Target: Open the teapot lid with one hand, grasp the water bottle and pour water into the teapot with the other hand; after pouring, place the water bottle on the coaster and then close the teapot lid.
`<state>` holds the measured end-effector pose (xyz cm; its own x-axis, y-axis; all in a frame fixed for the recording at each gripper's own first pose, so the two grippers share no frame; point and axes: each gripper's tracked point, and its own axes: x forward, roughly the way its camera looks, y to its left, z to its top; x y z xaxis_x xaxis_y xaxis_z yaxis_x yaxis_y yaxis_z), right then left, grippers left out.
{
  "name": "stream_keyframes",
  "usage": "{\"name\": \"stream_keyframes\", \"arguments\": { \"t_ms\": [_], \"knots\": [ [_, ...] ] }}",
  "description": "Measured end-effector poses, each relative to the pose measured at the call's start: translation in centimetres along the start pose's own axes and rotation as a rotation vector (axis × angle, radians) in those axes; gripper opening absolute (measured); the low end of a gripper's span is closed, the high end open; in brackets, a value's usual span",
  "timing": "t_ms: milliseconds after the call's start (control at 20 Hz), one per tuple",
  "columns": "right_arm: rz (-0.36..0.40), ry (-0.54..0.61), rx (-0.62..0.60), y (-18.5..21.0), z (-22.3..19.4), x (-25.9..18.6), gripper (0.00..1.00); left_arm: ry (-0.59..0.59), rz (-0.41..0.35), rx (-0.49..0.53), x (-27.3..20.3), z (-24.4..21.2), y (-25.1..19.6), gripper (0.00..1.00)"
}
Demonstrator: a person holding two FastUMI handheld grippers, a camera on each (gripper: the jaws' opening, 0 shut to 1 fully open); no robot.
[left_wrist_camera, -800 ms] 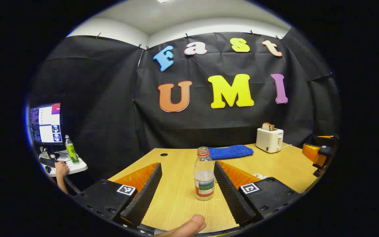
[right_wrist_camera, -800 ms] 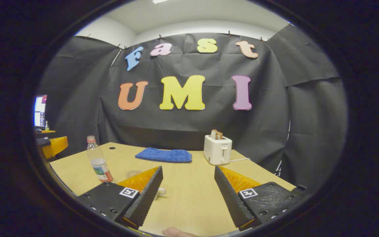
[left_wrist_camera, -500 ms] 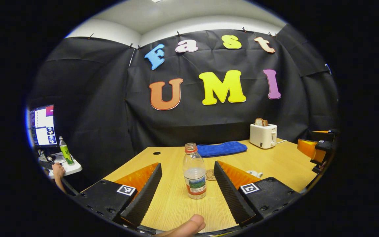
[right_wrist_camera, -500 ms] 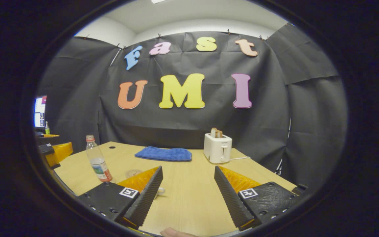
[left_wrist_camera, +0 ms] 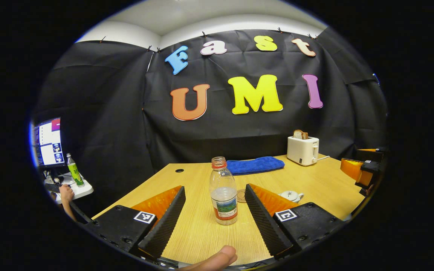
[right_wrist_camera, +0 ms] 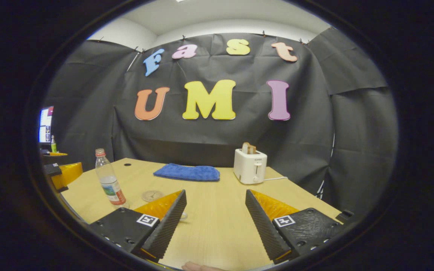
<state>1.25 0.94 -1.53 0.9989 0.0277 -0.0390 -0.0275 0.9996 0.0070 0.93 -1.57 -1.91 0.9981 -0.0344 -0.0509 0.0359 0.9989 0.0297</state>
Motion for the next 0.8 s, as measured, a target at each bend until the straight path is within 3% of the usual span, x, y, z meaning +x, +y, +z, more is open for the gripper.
{"name": "stream_keyframes", "arguments": {
  "t_ms": [350,550,800],
  "knots": [
    [0.060,0.009,-0.035,4.7,-2.6,4.8,0.95,0.021,0.026,-0.027,0.1,-0.4,1.4,0.99],
    [0.058,0.020,-0.011,6.5,-4.4,7.4,0.98,0.013,0.040,-0.037,0.0,-0.2,2.5,0.99],
    [0.062,0.066,-0.026,8.9,-6.7,9.9,0.93,0.036,0.049,-0.067,0.4,-0.9,3.4,0.99]
  ]
}}
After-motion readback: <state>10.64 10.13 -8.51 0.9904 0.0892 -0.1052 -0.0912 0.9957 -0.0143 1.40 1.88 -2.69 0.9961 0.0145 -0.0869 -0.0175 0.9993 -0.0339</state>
